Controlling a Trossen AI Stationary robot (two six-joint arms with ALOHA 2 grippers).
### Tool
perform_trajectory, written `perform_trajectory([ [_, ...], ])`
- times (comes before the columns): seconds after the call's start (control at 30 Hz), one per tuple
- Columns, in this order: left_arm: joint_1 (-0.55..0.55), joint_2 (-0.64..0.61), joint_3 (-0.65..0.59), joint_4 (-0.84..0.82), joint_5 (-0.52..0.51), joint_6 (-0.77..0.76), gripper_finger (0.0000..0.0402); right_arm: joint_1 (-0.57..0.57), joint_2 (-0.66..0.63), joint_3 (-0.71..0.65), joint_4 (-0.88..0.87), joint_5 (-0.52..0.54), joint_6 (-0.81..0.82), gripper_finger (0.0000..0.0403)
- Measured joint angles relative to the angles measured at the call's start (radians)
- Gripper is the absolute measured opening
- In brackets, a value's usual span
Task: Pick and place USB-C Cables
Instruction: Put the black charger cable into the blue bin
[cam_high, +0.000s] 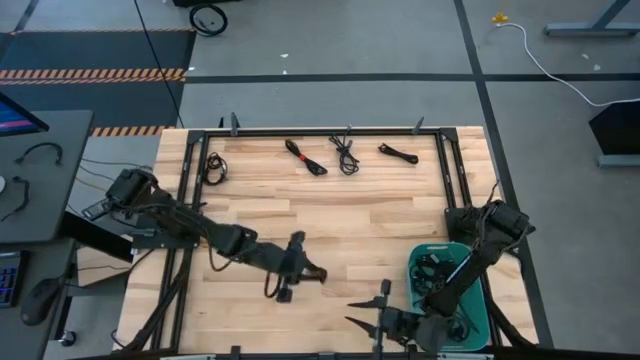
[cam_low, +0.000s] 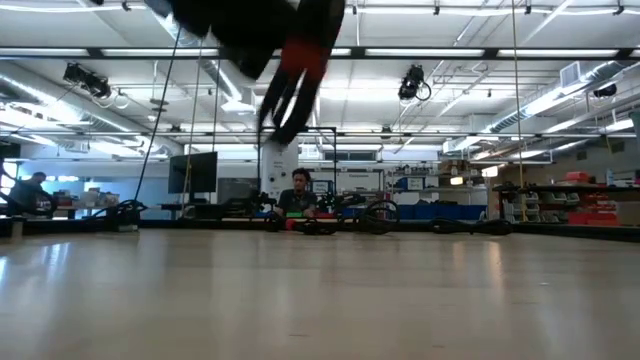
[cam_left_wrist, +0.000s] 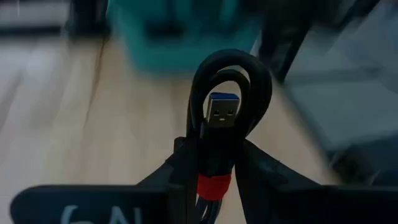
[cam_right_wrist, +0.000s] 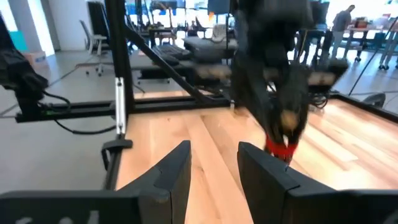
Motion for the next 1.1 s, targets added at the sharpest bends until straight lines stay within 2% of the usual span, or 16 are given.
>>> perform_trajectory([
  [0.13, -0.038, 0.011, 0.000, 0.217, -0.019, 0.056, 0.0087, -0.048, 0.001, 0.000, -0.029, -0.008, 0.029, 0.0139],
  [0.23, -0.056, 0.014, 0.000, 0.277, -0.043, 0.076, 0.0088, -0.089, 0.001, 0.000, -0.032, -0.015, 0.025, 0.0154],
  [0.5, -0.059, 0.014, 0.000, 0.282, -0.045, 0.069, 0.0089, -0.199, 0.001, 0.000, -0.033, -0.092, 0.025, 0.0235],
  [0.63, -0.059, 0.014, 0.000, 0.279, -0.045, 0.068, 0.0090, -0.232, 0.001, 0.000, -0.024, -0.179, 0.024, 0.0246],
  [0.77, -0.059, 0.014, 0.000, 0.278, -0.045, 0.064, 0.0090, -0.246, 0.001, 0.000, -0.019, -0.241, 0.023, 0.0211],
  [1.0, -0.058, 0.014, 0.000, 0.265, -0.046, 0.027, 0.0103, -0.227, 0.001, 0.000, -0.022, -0.229, 0.020, 0.0065],
  [1.03, -0.058, 0.010, 0.001, 0.248, -0.045, 0.027, 0.0108, -0.220, 0.001, -0.001, -0.025, -0.228, 0.021, 0.0049],
  [1.1, -0.063, -0.015, 0.002, 0.162, -0.044, 0.024, 0.0122, -0.198, -0.003, -0.001, -0.043, -0.222, 0.039, 0.0043],
])
